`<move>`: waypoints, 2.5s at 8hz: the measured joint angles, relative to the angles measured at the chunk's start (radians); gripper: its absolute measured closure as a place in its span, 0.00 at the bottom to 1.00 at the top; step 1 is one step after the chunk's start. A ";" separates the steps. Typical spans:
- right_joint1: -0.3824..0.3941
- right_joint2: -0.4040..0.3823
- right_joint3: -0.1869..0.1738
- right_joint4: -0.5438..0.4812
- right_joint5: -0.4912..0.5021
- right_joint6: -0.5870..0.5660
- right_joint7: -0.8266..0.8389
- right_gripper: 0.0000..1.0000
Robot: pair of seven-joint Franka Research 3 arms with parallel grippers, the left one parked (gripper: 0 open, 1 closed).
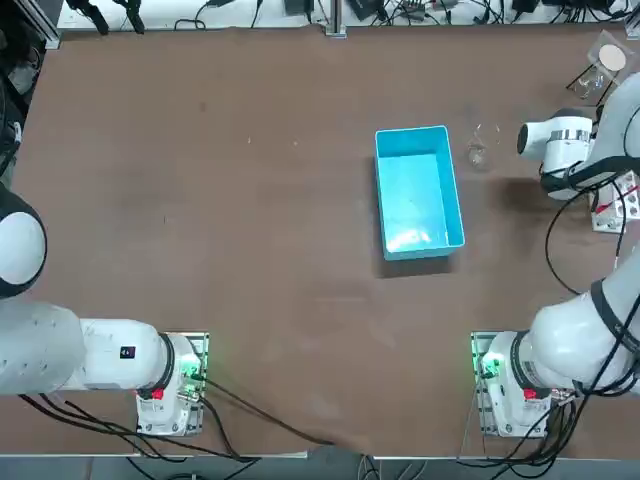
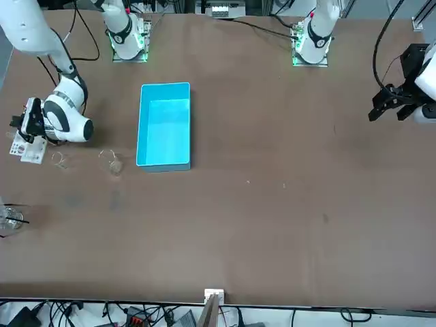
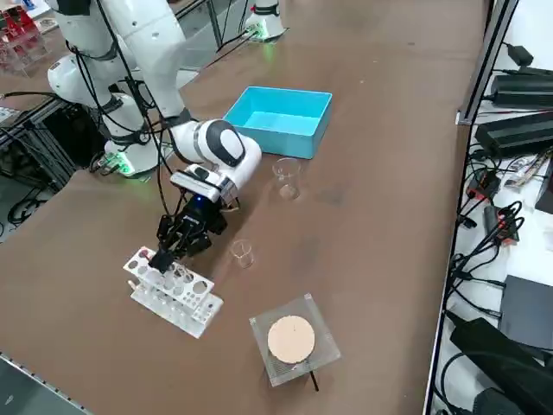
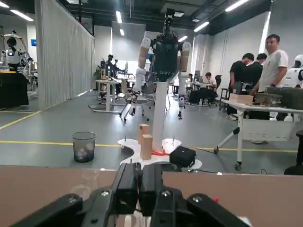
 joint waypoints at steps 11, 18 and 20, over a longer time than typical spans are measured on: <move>0.109 -0.293 0.022 0.148 0.385 0.015 -0.573 0.94; 0.315 -0.142 0.025 0.333 0.441 -0.034 -0.588 0.94; 0.406 -0.100 0.026 0.388 0.477 -0.115 -0.568 0.94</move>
